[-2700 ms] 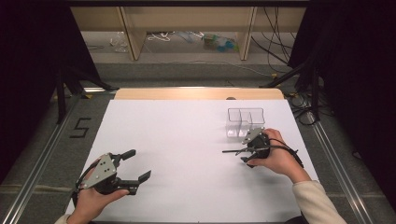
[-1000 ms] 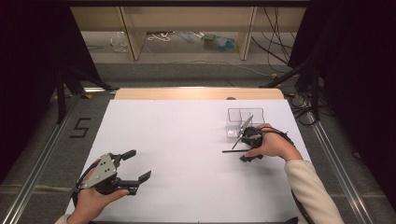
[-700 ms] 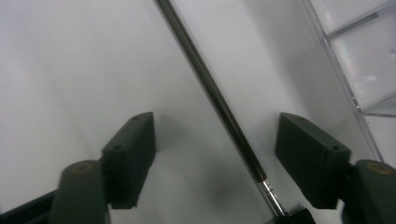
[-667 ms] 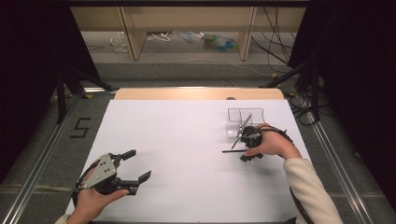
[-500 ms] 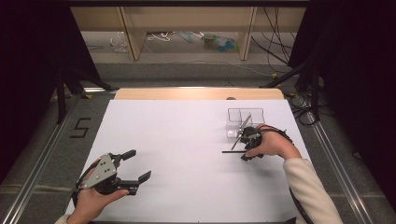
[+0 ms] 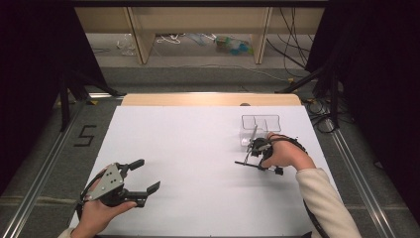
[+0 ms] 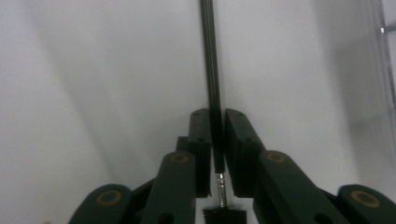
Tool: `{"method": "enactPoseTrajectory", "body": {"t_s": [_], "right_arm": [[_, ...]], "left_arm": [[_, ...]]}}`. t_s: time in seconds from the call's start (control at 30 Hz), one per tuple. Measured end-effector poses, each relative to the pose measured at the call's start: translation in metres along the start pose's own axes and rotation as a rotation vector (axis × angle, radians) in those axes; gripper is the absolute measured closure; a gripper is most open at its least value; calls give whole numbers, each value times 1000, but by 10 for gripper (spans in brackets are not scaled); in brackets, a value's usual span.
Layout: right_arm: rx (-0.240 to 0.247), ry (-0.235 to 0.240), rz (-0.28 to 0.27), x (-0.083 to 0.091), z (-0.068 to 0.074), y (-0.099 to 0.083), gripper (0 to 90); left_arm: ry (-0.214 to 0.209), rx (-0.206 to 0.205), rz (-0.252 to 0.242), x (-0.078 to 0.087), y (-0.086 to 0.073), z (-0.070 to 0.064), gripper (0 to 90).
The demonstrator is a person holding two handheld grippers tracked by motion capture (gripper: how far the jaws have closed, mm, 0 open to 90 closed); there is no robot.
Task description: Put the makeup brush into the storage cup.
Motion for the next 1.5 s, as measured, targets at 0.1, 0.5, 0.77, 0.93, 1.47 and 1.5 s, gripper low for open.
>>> {"method": "enactPoseTrajectory", "body": {"t_s": [0.1, 0.5, 0.77, 0.93, 1.47, 1.5], "right_arm": [[20, -1, 12, 0, 0, 0, 854], [29, -6, 13, 0, 1, 1, 861], [34, -9, 12, 5, 1, -2, 862], [80, -6, -11, 11, 2, -2, 862], [173, 1, 14, 28, 27, 0, 862], [173, 8, 21, 30, 30, 1, 862]], "left_arm": [[0, 3, 0, 0, 0, 0, 138], [-2, 8, 4, -1, 0, -1, 139], [-10, 8, 9, -2, -1, -2, 141], [-20, 8, 5, -3, -1, -2, 144], [-52, -1, 31, -6, -2, -8, 157], [-57, -3, 32, -6, -2, -9, 158]]}}
Point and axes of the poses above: each handheld gripper's, and its own axes: x roughly backward along the jaws, y roughly out of its top, z roughly to its left, the point moved 3 cm from there along -x, roughly forward along the jaws, and after that the axes turned 3 degrees about -x, right-handed, at the moved point
